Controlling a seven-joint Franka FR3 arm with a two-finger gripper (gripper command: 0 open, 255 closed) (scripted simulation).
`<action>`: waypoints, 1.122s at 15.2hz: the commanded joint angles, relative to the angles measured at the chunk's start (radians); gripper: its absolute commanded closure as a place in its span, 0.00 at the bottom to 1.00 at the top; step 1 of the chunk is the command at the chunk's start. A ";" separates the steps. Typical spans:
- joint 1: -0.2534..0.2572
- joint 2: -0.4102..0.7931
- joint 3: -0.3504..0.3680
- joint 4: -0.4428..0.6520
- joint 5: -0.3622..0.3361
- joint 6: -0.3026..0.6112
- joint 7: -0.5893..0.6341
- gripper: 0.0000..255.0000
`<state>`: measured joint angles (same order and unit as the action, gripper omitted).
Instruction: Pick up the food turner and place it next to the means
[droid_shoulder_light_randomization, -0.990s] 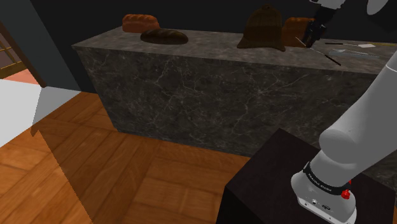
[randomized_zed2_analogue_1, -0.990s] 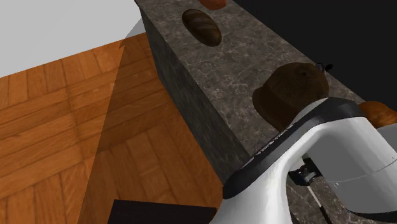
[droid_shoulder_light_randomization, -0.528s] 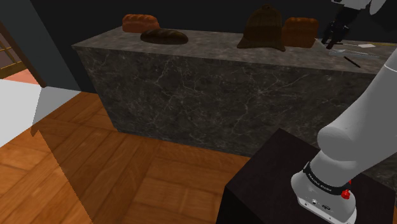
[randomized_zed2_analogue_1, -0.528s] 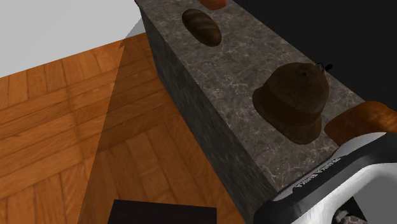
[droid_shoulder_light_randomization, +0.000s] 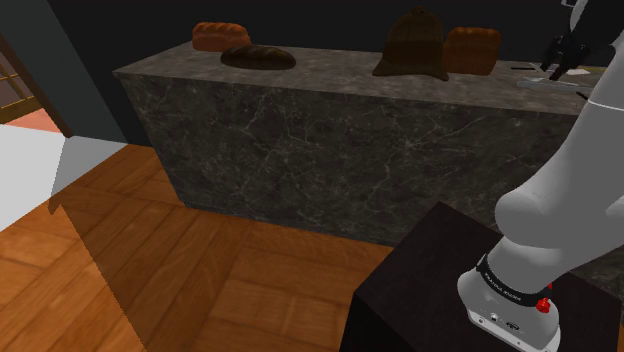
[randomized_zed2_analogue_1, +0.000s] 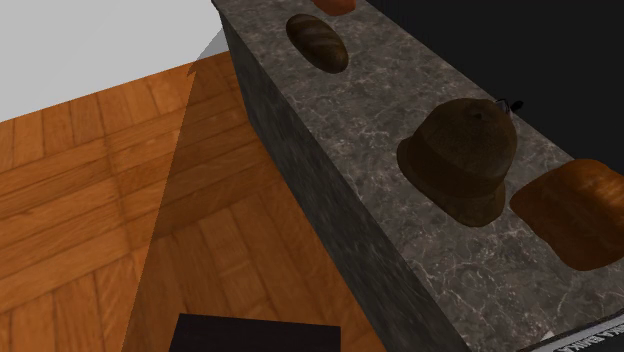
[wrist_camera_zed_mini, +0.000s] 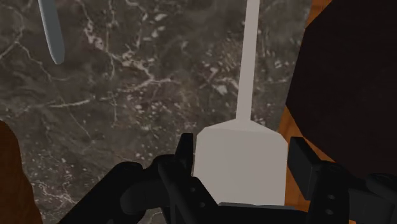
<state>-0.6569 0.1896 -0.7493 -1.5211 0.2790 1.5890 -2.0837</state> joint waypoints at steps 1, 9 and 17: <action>-0.051 0.043 -0.019 0.038 0.027 -0.020 -0.067 1.00; -0.269 0.229 -0.039 0.247 0.140 -0.118 -0.250 1.00; -0.233 0.211 -0.039 0.112 0.130 -0.002 -0.267 1.00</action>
<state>-0.8929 0.4016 -0.7889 -1.3926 0.4092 1.5710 -2.3477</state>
